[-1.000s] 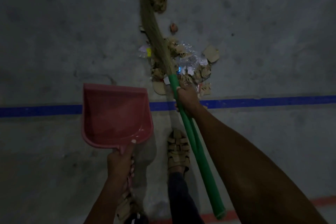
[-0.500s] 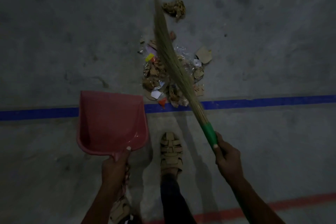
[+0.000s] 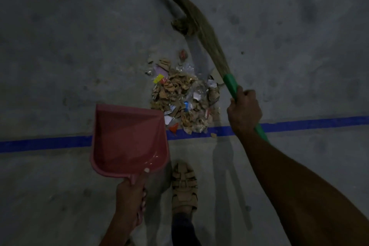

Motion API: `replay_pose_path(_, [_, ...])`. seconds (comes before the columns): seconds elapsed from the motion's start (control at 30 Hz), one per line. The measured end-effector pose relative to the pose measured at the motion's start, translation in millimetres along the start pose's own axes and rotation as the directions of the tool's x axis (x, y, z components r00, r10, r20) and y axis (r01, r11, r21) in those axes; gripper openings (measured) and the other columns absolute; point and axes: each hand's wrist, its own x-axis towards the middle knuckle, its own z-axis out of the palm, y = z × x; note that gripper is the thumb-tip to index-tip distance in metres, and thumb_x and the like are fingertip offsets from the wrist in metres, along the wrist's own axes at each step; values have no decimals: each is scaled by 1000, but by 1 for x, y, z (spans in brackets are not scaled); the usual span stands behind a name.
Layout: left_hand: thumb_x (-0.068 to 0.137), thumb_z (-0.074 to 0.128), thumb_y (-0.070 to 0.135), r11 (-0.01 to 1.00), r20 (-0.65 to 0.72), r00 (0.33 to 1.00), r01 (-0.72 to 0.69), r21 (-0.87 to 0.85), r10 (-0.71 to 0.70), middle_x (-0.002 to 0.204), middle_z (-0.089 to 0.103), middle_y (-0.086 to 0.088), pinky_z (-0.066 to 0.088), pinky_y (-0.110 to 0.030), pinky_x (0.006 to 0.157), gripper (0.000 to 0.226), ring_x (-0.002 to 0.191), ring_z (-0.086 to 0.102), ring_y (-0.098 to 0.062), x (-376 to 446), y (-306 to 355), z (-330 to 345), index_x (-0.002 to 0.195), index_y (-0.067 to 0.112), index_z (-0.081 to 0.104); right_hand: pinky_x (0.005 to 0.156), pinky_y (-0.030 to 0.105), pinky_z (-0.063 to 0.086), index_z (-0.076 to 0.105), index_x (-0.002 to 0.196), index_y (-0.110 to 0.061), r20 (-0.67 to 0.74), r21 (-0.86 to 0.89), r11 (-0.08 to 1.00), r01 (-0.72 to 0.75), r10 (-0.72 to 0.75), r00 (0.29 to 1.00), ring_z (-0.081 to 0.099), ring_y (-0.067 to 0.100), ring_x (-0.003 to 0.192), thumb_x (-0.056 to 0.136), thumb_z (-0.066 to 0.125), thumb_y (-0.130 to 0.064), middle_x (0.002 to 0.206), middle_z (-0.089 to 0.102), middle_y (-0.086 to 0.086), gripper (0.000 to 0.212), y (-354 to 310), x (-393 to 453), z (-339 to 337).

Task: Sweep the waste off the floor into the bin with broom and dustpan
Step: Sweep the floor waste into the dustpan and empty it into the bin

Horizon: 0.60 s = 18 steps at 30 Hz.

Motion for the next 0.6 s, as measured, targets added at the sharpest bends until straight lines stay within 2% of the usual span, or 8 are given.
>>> replay_pose_path(0.2, [88, 77, 38, 998, -2, 998, 56, -8, -56, 51, 43, -9, 30, -19, 41, 41, 35, 33, -16, 2, -7, 3, 72, 10, 51, 62, 39, 41, 56, 121, -11, 143, -206, 978, 33, -4, 990, 57, 34, 88, 87, 66, -16, 113, 49, 14, 37, -2, 11, 7])
replay_pose_path(0.3, [88, 77, 38, 998, -11, 998, 55, 25, -55, 50, 44, -9, 32, -19, 40, 40, 35, 35, -16, 2, -12, 0, 73, 10, 52, 60, 38, 43, 56, 121, -10, 198, -187, 982, 11, 26, 980, 57, 32, 85, 85, 68, -12, 109, 50, 13, 38, 20, -31, 12])
replay_pose_path(0.43, [87, 78, 39, 995, 9, 1000, 24, 100, -25, 50, 45, -9, 33, -22, 43, 46, 38, 38, -16, 5, -22, -9, 63, 8, 53, 62, 36, 51, 55, 125, -14, 267, -108, 994, -16, 44, 963, 56, 25, 83, 81, 70, -11, 111, 54, 9, 46, 51, -120, 15])
replay_pose_path(0.6, [86, 79, 36, 988, 53, 999, 3, 158, -11, 47, 42, -7, 29, -21, 47, 50, 39, 36, -14, 10, -34, -19, 55, 14, 47, 55, 33, 47, 58, 124, -15, 219, 5, 994, -110, 106, 970, 60, 31, 76, 79, 70, -10, 117, 54, 8, 47, 77, -210, 18])
